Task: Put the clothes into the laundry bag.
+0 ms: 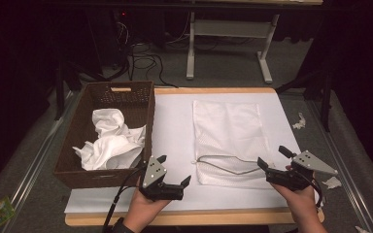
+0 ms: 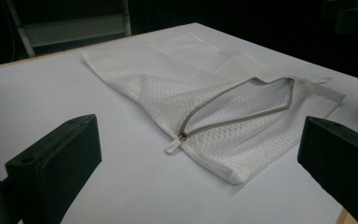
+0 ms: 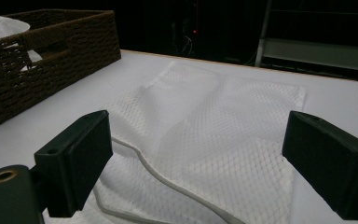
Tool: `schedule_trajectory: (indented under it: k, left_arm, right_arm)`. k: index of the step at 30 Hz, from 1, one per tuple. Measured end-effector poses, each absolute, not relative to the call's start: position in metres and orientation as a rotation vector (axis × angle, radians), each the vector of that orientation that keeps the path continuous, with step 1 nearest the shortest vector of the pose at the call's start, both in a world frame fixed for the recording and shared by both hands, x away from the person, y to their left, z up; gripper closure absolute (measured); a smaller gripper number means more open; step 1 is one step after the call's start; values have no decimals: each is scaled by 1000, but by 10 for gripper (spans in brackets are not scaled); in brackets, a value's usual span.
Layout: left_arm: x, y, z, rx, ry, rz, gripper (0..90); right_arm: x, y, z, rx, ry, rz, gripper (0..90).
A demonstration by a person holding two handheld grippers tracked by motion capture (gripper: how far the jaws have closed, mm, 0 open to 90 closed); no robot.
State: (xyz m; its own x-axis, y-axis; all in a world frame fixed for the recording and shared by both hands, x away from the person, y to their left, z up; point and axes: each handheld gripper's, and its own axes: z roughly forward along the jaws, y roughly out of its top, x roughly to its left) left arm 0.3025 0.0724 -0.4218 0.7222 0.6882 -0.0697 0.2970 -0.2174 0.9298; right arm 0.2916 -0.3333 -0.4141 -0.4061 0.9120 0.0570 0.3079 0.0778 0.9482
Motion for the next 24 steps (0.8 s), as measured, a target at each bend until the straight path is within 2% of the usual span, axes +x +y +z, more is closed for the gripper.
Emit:
schedule_trajectory:
  k: [24]
  left_arm:
    - [300, 67, -426, 1837, 756, 449, 19]
  right_arm:
    - [296, -335, -417, 1209, 1782, 1342, 94]
